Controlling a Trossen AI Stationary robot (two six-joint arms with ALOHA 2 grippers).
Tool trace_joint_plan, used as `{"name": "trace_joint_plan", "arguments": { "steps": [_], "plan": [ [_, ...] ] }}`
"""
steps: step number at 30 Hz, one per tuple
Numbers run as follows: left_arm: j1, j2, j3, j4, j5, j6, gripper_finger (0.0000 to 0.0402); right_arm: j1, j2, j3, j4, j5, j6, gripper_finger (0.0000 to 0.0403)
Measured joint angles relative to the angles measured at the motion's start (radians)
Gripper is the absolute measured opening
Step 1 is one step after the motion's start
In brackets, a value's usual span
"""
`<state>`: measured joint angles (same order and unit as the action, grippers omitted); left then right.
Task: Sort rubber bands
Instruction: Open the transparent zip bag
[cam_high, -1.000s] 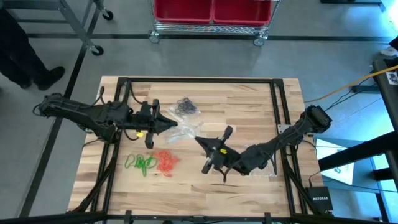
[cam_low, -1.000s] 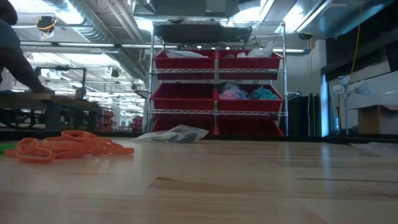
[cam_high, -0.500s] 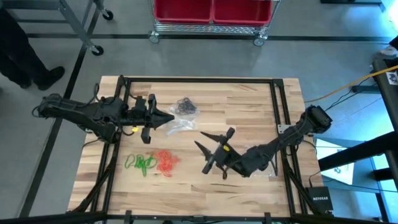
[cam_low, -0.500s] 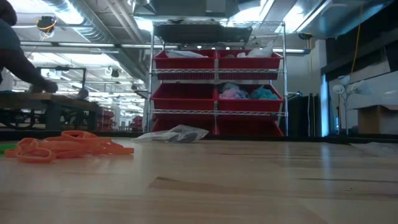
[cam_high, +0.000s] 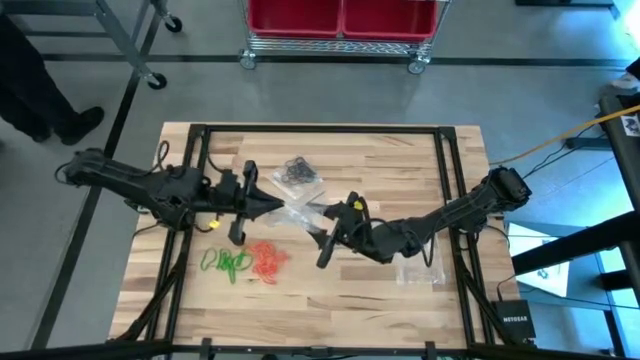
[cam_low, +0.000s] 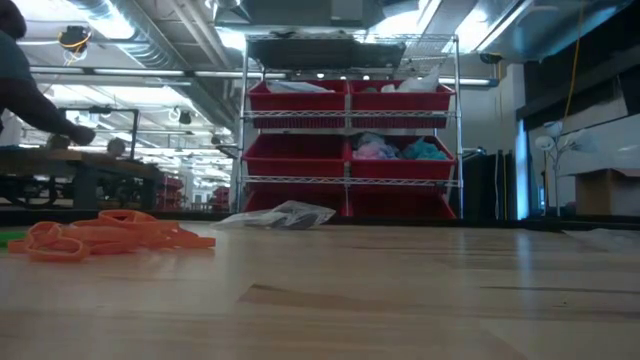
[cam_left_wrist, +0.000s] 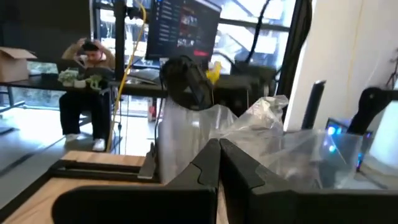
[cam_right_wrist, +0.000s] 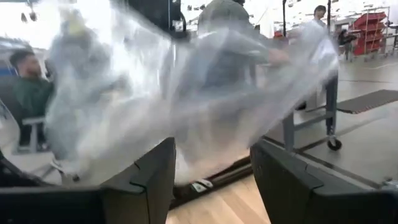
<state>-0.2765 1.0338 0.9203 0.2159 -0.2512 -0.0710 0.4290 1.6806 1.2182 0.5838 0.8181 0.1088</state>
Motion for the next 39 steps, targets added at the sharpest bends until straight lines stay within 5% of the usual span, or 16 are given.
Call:
{"name": "trace_joint_plan", "arguments": {
  "steps": [13, 22, 39],
  "plan": [
    [-0.012, 0.048, 0.0, 0.031, -0.048, 0.094, 0.0, 0.001, 0.0, 0.0, -0.014, 0.008, 0.081, 0.0188],
    [-0.014, 0.048, 0.0, 0.025, -0.048, 0.098, 0.0, -0.017, 0.0, 0.0, -0.036, -0.016, 0.02, 0.0012],
    [-0.045, -0.138, 0.002, -0.151, -0.117, 0.079, 0.0, 0.029, -0.013, 0.0, -0.169, 0.078, -0.045, 0.0]
  ]
}}
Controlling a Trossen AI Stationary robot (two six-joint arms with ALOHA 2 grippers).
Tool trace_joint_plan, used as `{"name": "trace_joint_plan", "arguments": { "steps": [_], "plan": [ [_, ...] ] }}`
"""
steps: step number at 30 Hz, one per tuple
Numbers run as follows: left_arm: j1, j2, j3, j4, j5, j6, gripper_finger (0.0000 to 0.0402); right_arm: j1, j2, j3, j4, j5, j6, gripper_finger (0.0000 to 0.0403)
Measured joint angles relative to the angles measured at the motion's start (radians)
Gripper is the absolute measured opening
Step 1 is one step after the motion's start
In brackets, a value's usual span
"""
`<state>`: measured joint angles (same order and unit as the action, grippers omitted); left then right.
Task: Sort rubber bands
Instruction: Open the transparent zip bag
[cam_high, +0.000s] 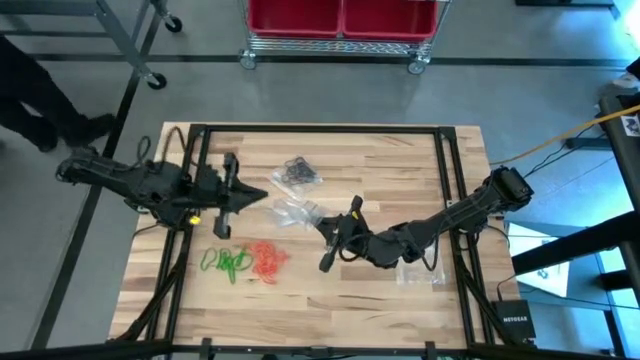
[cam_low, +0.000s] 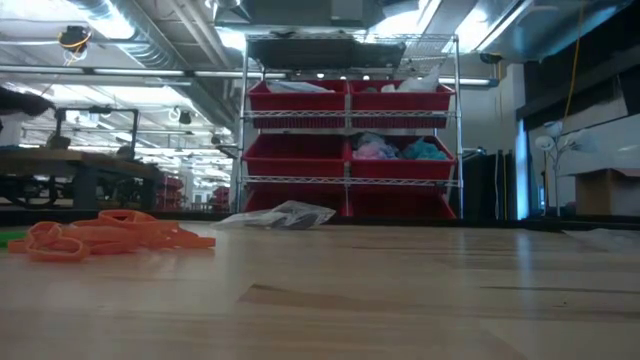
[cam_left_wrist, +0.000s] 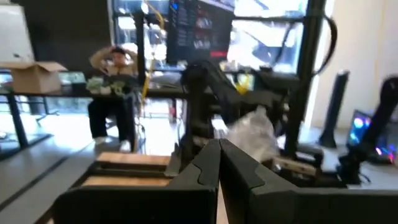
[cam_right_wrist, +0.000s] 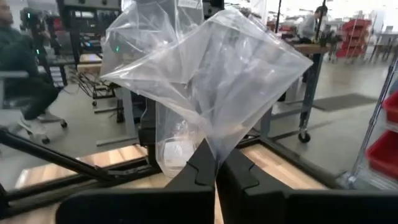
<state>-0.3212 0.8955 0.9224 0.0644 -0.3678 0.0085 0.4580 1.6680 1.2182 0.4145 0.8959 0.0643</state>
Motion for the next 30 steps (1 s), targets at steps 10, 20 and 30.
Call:
{"name": "trace_joint_plan", "arguments": {
  "steps": [10, 20, 30],
  "plan": [
    [0.03, 0.019, -0.001, -0.087, 0.045, -0.066, 0.0028, 0.004, 0.0, 0.0, 0.001, -0.154, -0.256, 0.0],
    [-0.051, 0.262, -0.001, 0.037, 0.185, -0.161, 0.0079, -0.055, -0.001, 0.0, 0.046, -0.135, -0.248, 0.0],
    [-0.072, 0.319, -0.001, 0.099, 0.183, -0.116, 0.0078, -0.058, -0.001, 0.0, 0.027, -0.182, -0.253, 0.0]
  ]
}}
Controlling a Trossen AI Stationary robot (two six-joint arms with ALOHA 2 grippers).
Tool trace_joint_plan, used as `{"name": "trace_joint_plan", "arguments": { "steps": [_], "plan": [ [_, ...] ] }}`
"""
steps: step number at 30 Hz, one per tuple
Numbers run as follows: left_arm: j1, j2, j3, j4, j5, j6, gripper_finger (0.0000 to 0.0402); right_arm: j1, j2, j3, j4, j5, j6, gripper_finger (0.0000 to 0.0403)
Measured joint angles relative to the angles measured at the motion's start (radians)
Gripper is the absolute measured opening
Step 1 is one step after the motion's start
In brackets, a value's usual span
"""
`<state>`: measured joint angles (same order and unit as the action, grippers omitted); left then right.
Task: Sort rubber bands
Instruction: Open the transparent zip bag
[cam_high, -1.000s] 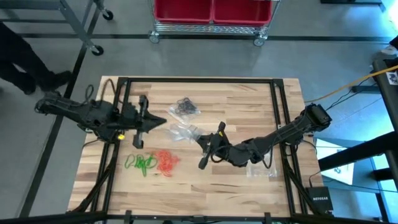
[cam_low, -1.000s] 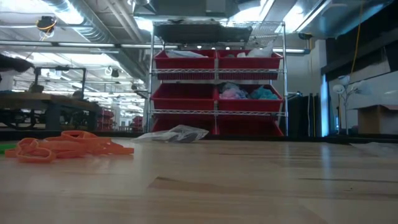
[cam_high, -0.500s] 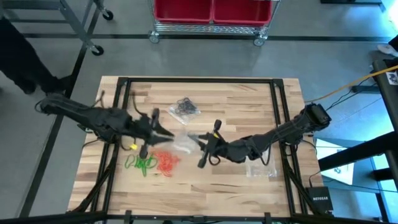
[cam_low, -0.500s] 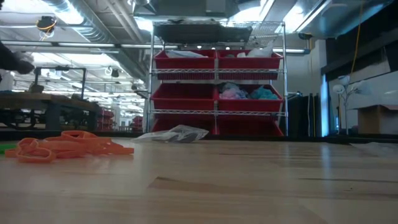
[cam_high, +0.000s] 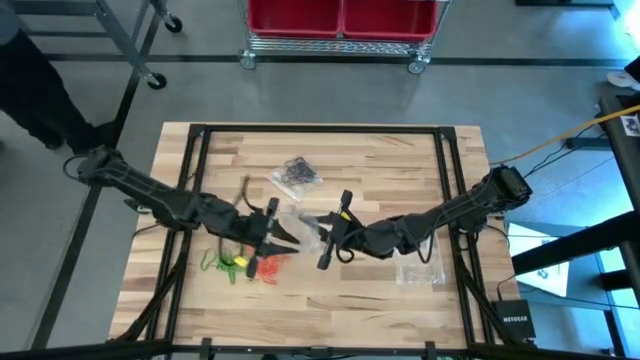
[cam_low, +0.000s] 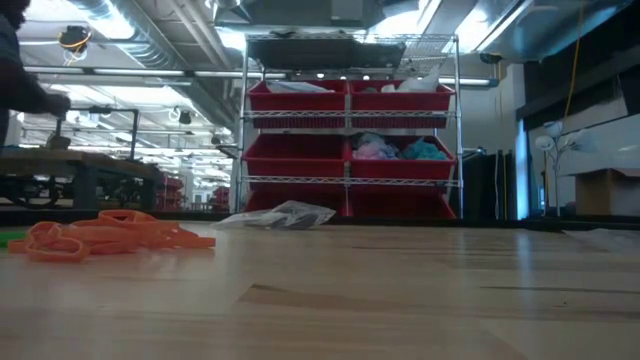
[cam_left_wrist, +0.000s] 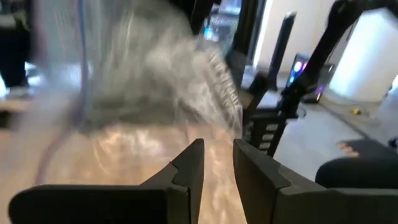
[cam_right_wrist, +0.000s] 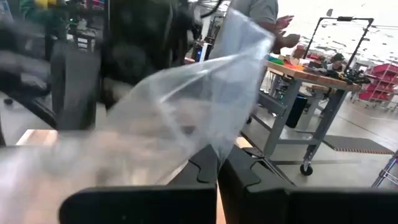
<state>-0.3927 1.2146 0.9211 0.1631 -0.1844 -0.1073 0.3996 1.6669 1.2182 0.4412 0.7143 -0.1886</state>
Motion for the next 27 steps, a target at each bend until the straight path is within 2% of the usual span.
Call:
{"name": "trace_joint_plan", "arguments": {
  "steps": [5, 9, 13, 20, 24, 27],
  "plan": [
    [-0.025, -0.135, 0.001, -0.032, -0.006, 0.07, 0.0077, -0.001, 0.0, 0.0, 0.005, 0.0, 0.0, 0.0],
    [-0.026, -0.194, 0.001, -0.104, -0.079, 0.143, 0.0077, -0.001, 0.0, 0.0, 0.006, -0.001, 0.009, 0.0],
    [-0.014, -0.179, 0.001, -0.127, -0.118, 0.171, 0.0099, -0.001, 0.0, 0.0, 0.01, -0.041, 0.029, 0.0],
    [0.004, -0.115, 0.001, -0.132, -0.125, 0.179, 0.0169, -0.009, 0.0, 0.0, 0.011, -0.073, 0.029, 0.0],
    [0.004, -0.121, 0.001, -0.132, -0.231, 0.214, 0.0193, -0.009, 0.0, 0.0, 0.012, -0.082, 0.029, 0.0],
    [0.005, -0.141, 0.0, -0.126, -0.256, 0.242, 0.0197, -0.008, 0.0, 0.0, 0.007, -0.093, 0.029, 0.0]
  ]
}}
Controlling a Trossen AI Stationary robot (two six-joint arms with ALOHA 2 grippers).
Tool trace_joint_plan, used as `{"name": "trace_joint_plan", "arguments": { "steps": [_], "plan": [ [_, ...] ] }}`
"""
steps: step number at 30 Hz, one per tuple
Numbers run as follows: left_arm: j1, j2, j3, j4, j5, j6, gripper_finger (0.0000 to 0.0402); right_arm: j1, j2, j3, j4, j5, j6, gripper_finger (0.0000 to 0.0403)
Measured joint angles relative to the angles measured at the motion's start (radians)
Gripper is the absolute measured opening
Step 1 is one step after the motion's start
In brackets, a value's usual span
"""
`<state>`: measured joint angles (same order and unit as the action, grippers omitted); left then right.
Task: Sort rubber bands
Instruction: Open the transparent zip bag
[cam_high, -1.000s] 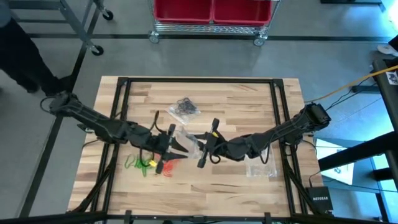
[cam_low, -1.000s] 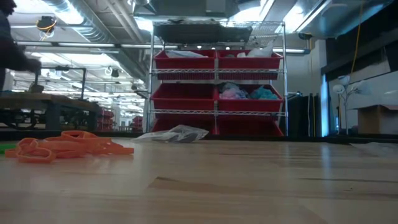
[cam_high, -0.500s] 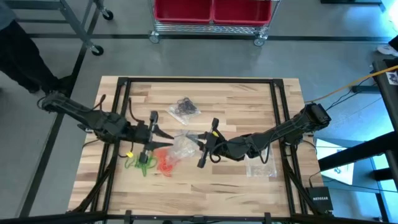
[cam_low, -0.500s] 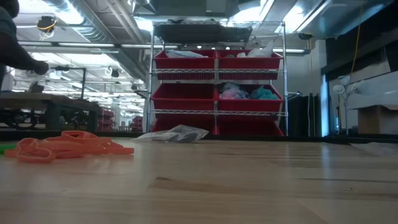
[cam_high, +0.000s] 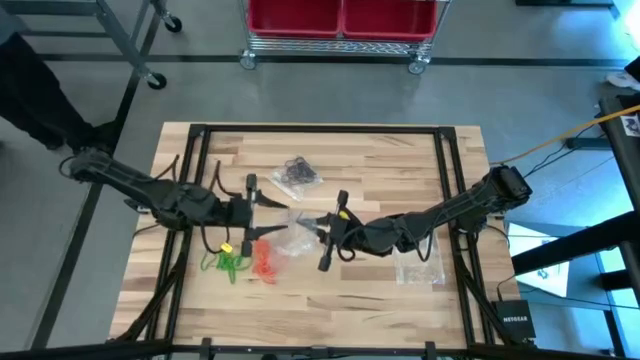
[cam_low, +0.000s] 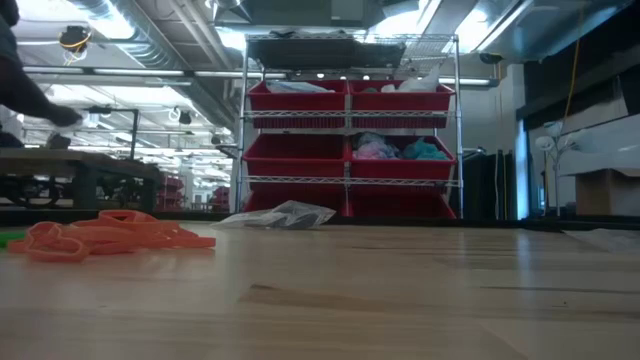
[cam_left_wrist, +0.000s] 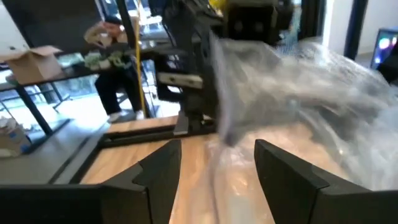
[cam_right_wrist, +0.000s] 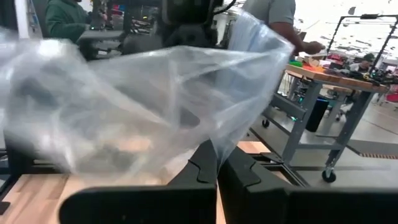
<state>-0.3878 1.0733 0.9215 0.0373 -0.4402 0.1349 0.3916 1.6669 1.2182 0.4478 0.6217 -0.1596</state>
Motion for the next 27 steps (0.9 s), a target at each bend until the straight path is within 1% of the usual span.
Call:
{"name": "trace_joint_plan", "arguments": {
  "steps": [3, 8, 13, 15, 17, 20, 27],
  "plan": [
    [0.0, -0.027, 0.0, -0.004, 0.0, -0.001, 0.0198, 0.0, 0.0, 0.0, -0.001, -0.005, 0.0, 0.0],
    [0.007, -0.03, 0.0, -0.044, 0.003, -0.003, 0.0198, 0.0, 0.0, 0.0, -0.001, -0.021, -0.001, 0.0],
    [0.016, -0.024, 0.0, -0.068, 0.007, -0.004, 0.0198, 0.0, 0.0, 0.0, -0.002, -0.132, -0.002, 0.0],
    [0.016, -0.024, 0.0, -0.058, 0.01, -0.004, 0.0198, 0.0, 0.0, 0.0, -0.003, -0.148, -0.002, 0.0],
    [0.017, -0.024, 0.0, -0.052, 0.033, -0.004, 0.0198, 0.001, 0.0, 0.0, -0.003, -0.165, -0.002, 0.0],
    [0.016, -0.024, 0.0, -0.048, 0.072, -0.014, 0.0198, 0.0, 0.0, 0.0, -0.003, -0.171, -0.002, 0.0],
    [0.016, -0.023, 0.0, -0.047, 0.102, -0.05, 0.0198, -0.007, 0.0, 0.0, -0.003, -0.17, -0.002, 0.0]
  ]
}}
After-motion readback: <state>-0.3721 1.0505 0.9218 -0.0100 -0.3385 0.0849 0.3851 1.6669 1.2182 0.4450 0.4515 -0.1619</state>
